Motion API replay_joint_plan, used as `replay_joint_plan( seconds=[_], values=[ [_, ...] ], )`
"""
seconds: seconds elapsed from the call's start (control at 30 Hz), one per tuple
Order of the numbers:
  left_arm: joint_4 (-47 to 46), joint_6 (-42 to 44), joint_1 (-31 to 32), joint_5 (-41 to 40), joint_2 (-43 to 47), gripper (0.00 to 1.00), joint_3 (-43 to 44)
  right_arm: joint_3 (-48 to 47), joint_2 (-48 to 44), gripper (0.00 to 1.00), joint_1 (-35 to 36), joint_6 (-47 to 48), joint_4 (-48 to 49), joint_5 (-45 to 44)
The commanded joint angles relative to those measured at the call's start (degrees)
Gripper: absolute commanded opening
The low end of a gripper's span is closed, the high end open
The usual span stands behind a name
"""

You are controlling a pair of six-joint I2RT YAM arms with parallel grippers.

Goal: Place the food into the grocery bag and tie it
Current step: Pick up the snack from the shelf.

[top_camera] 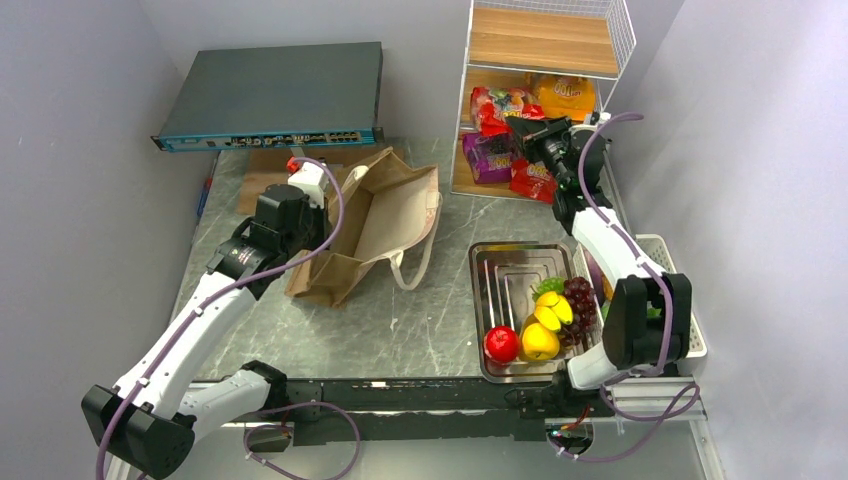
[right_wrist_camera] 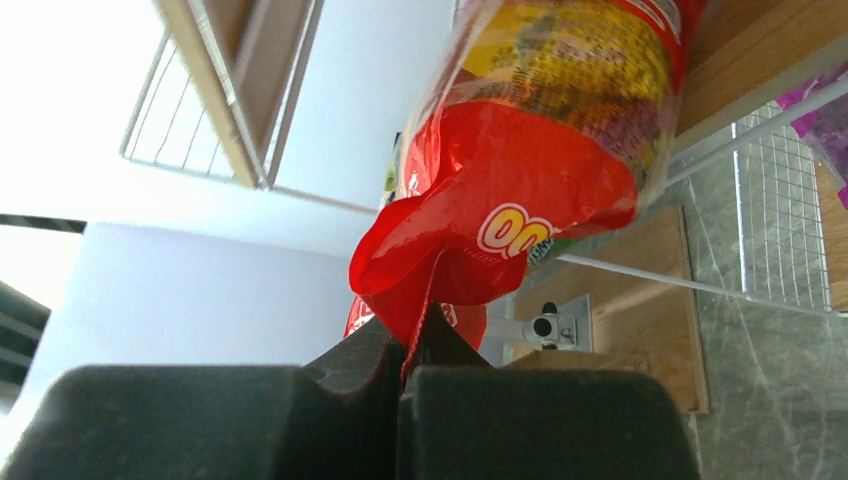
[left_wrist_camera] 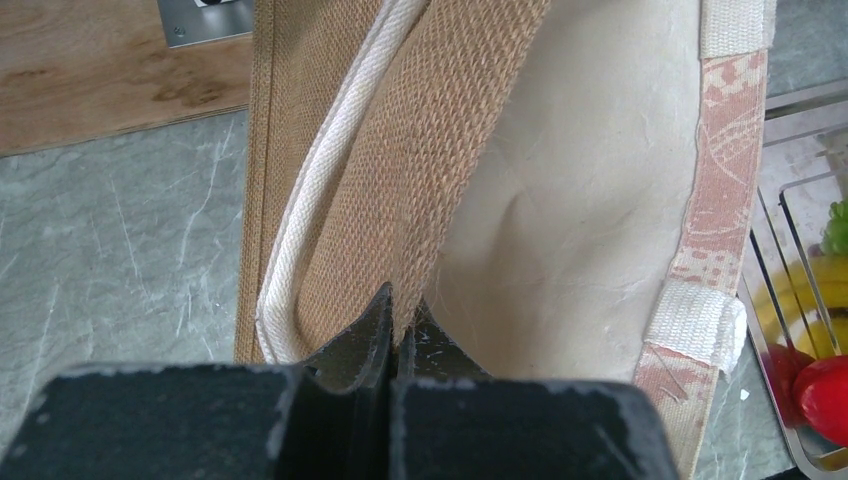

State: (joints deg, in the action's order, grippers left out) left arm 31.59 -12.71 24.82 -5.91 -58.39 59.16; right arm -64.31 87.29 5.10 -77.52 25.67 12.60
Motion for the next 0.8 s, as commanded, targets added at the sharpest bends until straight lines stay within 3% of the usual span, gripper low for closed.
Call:
replay_joint_plan(
  seconds=[0.0,0.33,0.77],
  values=[
    [-0.4,0.9,0.4,-0.5,-0.1,0.00,2.0,-2.2,-6.0,0.00,-0.2,7.0,2.3,4.6],
    [-0.4,0.9,0.6,-0.9,-0.2,0.00,2.0,-2.6,-15.9,0.00,-0.2,16.9,-7.1,6.9],
    [-0.8,0.7,0.9,-1.6,-0.2,0.00,1.8,-6.2,-22.8,0.00,0.3,21.4,-18.5,23.0]
  ],
)
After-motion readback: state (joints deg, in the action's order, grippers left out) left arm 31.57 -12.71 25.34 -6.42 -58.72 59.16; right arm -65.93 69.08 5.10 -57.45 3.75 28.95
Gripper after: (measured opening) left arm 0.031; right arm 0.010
